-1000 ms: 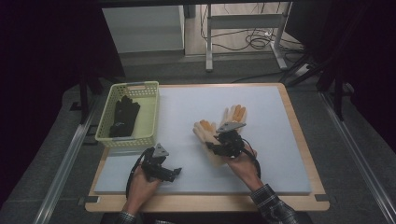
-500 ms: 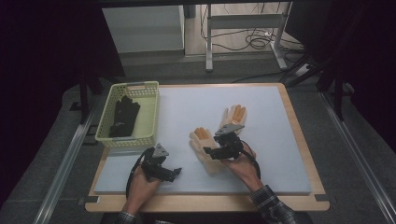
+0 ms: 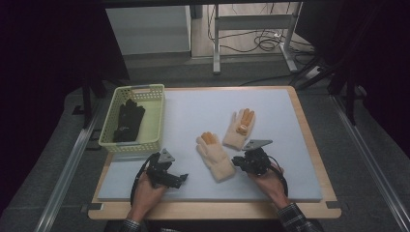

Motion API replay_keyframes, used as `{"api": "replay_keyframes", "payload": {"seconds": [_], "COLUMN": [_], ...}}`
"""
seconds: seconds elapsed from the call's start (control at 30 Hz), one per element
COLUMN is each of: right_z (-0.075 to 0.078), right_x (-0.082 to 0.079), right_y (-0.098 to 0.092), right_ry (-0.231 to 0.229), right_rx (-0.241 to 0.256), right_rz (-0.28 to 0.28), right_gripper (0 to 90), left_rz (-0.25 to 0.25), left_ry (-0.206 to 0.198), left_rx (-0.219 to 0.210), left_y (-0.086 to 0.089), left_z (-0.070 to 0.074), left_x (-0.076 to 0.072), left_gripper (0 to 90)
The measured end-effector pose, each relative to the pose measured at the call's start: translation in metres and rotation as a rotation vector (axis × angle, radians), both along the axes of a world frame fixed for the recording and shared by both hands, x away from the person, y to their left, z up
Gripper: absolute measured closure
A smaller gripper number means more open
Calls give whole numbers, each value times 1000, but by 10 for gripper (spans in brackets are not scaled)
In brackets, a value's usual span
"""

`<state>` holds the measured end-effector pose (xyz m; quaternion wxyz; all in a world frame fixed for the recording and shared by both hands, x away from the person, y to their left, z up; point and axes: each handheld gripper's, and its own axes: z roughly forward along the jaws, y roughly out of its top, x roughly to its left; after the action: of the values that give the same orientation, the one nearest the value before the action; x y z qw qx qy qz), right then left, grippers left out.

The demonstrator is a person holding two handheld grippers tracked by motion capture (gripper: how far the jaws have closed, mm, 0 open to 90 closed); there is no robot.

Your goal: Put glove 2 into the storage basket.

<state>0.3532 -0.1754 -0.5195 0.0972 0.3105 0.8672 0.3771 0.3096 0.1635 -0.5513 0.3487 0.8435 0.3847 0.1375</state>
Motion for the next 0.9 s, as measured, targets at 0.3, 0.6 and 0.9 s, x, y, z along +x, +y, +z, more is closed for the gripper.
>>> {"api": "replay_keyframes", "payload": {"seconds": [0.3, 0.6, 0.9], "right_z": [-9, -12, -13], "right_x": [-9, -15, -17], "right_y": [13, 33, 50], "right_ry": [18, 14, 1], "right_rx": [6, 12, 7], "right_rz": [41, 86, 120], "right_gripper": [804, 797, 793], "left_rz": [0, 0, 1], "left_ry": [0, 0, 0], "left_rx": [0, 0, -1], "left_y": [0, 0, 0], "left_z": [0, 0, 0], "left_x": [0, 0, 0], "left_gripper": [1, 2, 2]}}
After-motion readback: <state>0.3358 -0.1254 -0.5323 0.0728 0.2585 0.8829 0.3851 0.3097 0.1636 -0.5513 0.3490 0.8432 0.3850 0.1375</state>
